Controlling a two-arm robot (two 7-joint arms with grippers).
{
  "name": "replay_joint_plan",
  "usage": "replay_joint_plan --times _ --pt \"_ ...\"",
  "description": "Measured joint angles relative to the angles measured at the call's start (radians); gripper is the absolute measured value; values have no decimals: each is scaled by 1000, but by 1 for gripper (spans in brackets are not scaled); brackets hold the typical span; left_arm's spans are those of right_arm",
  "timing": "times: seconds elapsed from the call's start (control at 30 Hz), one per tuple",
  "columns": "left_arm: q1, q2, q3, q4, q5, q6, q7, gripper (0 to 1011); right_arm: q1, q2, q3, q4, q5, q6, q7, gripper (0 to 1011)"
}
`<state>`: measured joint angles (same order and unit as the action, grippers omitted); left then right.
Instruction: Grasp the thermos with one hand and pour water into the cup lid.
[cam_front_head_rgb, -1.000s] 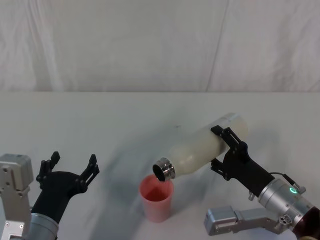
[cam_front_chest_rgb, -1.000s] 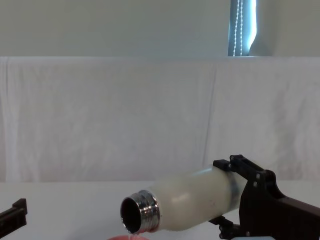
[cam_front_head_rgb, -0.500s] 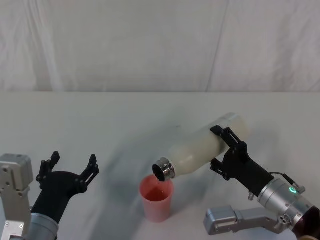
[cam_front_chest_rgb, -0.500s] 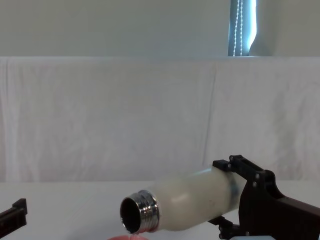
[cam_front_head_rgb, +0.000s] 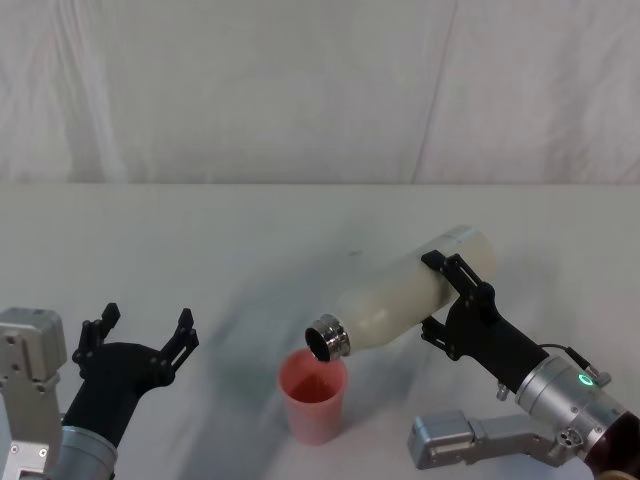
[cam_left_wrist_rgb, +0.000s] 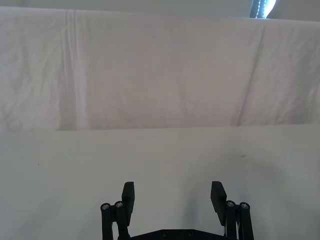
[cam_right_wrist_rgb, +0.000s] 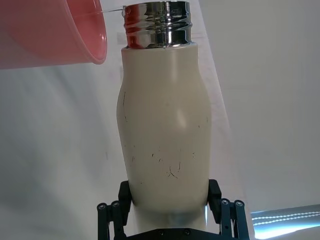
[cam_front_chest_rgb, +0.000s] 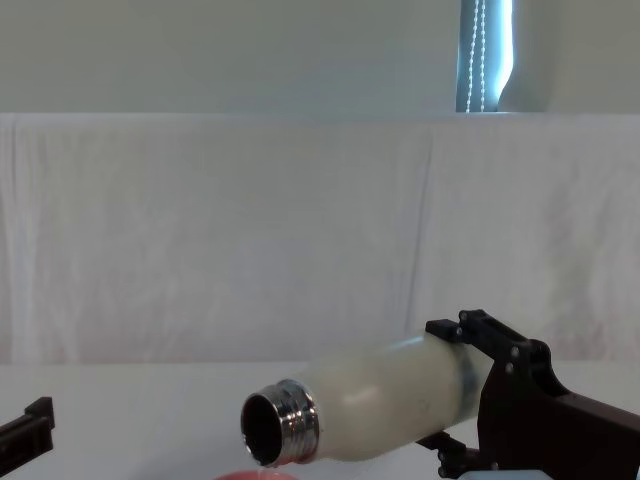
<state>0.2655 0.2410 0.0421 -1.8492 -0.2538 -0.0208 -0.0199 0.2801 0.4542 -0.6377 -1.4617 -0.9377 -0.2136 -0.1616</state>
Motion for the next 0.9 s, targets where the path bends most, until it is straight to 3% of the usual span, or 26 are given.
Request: replay_joint_plan --times 0.9 --pt "0 0 0 0 0 0 0 1001 2 3 -4 0 -8 1 -4 950"
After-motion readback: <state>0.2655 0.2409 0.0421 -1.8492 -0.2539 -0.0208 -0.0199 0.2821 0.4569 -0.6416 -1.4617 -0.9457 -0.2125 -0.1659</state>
